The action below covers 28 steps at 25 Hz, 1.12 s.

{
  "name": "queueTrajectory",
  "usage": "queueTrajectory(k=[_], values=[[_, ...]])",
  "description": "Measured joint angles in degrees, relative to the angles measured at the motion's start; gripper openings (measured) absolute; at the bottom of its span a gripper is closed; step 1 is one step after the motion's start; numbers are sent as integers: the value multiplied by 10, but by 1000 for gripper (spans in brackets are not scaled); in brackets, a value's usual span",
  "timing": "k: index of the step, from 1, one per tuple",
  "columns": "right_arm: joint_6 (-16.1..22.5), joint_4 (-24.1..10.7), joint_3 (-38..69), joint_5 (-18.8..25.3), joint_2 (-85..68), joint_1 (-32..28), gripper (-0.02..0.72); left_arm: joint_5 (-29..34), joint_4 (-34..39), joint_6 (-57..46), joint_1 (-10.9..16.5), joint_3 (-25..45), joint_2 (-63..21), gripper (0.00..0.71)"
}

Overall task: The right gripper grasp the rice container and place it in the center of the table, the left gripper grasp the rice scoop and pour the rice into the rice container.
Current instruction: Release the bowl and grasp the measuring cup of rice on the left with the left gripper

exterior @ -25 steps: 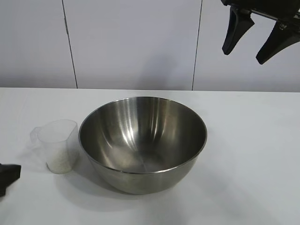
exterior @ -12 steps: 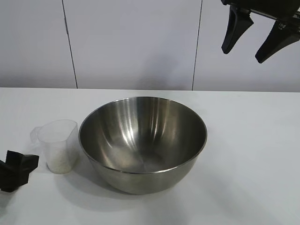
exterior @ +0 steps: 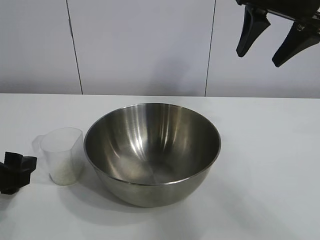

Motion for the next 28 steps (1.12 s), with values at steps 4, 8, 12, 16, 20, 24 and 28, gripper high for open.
queueTrajectory(k=[4,8,12,16,20,24,28], values=[[0,0,0,-1,0,0,487,-1,-3,-22,0,-1,25,547],[0,0,0,-1,0,0,487,1,-7,-20,0,-8,40,538],[0,0,0,-1,0,0,487,0,-8,-8,0,-22,41,536],[0,0,0,-1,0,0,487,0,-8,-8,0,-36,41,530],[-1,0,0,-1,0,0,487,-1,-9,-8,0,-55,50,513],[-1,0,0,-1,0,0,487,-1,-9,-8,0,-69,85,510],[-1,0,0,-1,0,0,487,1,-9,-8,0,-79,95,510]])
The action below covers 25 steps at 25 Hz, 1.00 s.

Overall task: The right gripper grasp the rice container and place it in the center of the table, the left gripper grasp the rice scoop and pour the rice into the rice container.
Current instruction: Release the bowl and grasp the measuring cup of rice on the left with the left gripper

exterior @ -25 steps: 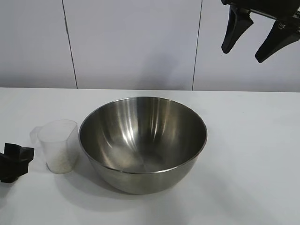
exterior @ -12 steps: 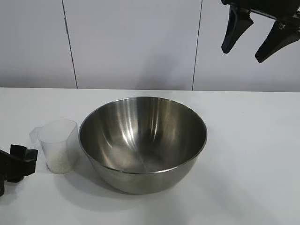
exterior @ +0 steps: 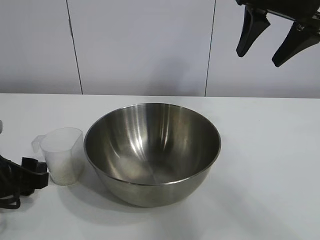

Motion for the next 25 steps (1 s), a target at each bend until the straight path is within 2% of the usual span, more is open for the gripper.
queueTrajectory(k=[8,25], values=[[0,0,0,0,0,0,487,0,1,0,0,-27,0,510],[0,2,0,-1,0,0,487,-1,0,3,0,-28,-28,487]])
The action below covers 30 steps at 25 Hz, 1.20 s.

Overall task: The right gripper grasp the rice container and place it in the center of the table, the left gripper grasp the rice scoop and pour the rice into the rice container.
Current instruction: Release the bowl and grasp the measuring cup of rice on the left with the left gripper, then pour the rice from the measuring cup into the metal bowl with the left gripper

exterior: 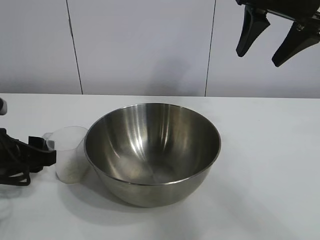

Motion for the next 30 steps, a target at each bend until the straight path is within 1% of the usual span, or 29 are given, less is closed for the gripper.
queueTrajectory(k=[1,2,3,5,6,8,10,15,19,22,24,26,28,30], values=[[0,1,0,0,0,0,487,1,4,0,0,0,0,456],[0,1,0,0,0,0,487,1,13,0,1,0,0,394],[0,1,0,0,0,0,487,1,21,0,1,0,0,323],[0,1,0,0,0,0,487,2,36,0,1,-1,0,147],[0,1,0,0,0,0,487,2,40,0,1,-1,0,92],[0,1,0,0,0,0,487,2,44,0,1,-2,0,39],[0,1,0,0,0,0,487,2,53,0,1,-2,0,16],[0,1,0,0,0,0,487,4,58,-17,1,-2,-8,9],[0,1,0,0,0,0,487,4,53,-20,1,0,-55,9],[0,1,0,0,0,0,487,8,41,-8,1,0,-108,9],[0,1,0,0,0,0,487,36,40,11,1,0,-147,9],[0,1,0,0,0,0,487,82,42,26,1,0,-194,9],[0,1,0,0,0,0,487,158,57,37,1,-5,-238,9],[0,1,0,-1,0,0,487,231,94,42,1,-15,-276,9]])
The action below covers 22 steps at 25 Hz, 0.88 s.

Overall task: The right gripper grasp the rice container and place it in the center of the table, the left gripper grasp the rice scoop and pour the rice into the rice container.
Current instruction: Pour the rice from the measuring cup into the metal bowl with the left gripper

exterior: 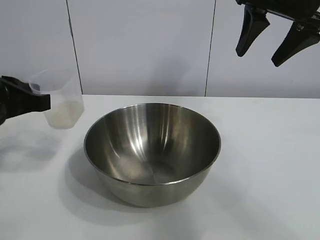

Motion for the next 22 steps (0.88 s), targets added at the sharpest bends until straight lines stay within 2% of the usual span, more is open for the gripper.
queueTrajectory(k=[5,10,15,22], values=[[0,0,0,-7,0,0,487,161,87,-28,-4,-39,-69,9],[0,0,0,-14,0,0,487,253,174,-90,-37,-90,-87,9],[0,2,0,-16,0,0,487,248,236,-110,-69,-129,-85,9],[-2,2,0,-19,0,0,487,171,312,-97,-69,-148,-16,9]])
